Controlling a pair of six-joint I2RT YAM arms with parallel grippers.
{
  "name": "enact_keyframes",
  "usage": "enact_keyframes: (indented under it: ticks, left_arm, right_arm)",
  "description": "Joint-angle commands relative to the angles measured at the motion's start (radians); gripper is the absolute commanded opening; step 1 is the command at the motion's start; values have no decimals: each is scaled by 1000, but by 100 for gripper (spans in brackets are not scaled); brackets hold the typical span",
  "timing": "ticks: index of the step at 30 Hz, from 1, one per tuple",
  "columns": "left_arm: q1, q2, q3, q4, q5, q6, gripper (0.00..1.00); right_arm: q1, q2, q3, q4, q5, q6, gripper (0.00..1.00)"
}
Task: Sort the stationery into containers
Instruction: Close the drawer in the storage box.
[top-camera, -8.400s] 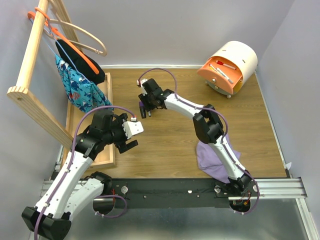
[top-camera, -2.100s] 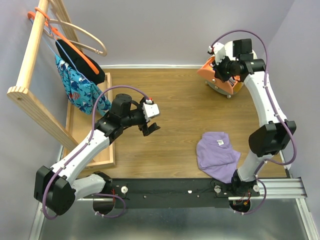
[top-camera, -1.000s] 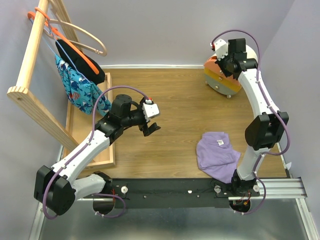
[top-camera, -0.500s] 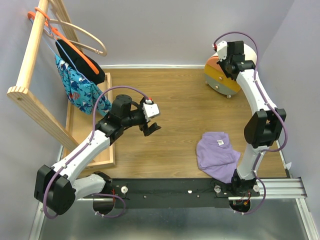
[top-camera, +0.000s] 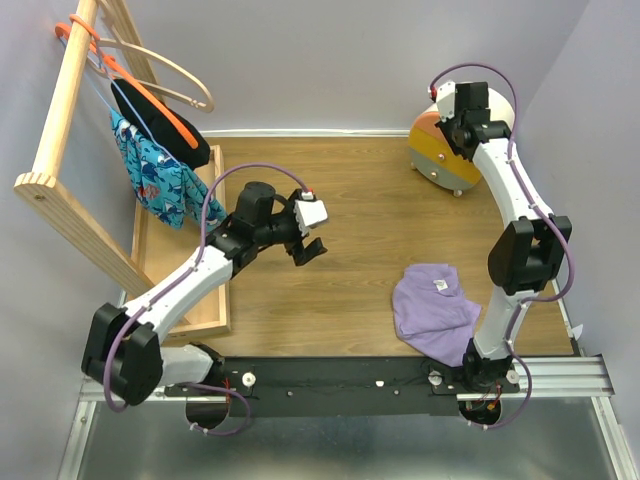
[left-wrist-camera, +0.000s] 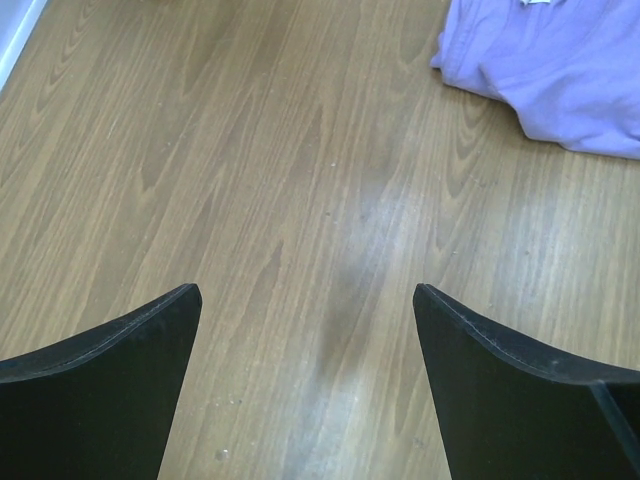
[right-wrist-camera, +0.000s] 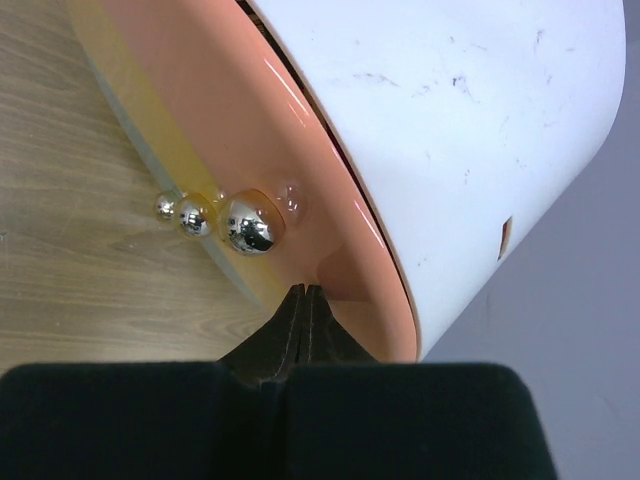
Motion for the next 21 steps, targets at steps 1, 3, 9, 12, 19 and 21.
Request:
enact_keyframes:
  ticks: [1,3,9,12,19,21]
  left_arm:
    - [-6,135,137,64,-5,2,96]
    - [-5,242,208,185,-49,-85,97]
    - [9,708,585,515,-284,-478,98]
    - [33,869,748,618,-329,-694,97]
    - [32,1299,1360,566,-439,-911,99]
    - [21,1344,1408,571,-442,-983,99]
  right_arm:
    - [-14,-33,11,-19,-28,41,0]
    - [-14,-68,13,-46,-78,67,1]
    - [-89,-333,-226,103,-96,310,45]
    - [-109,-450,-349,230,-90,345,53]
    - [-161,-586,-536,291,16,497,56]
    - [-180,-602,-590,309,40,540,57]
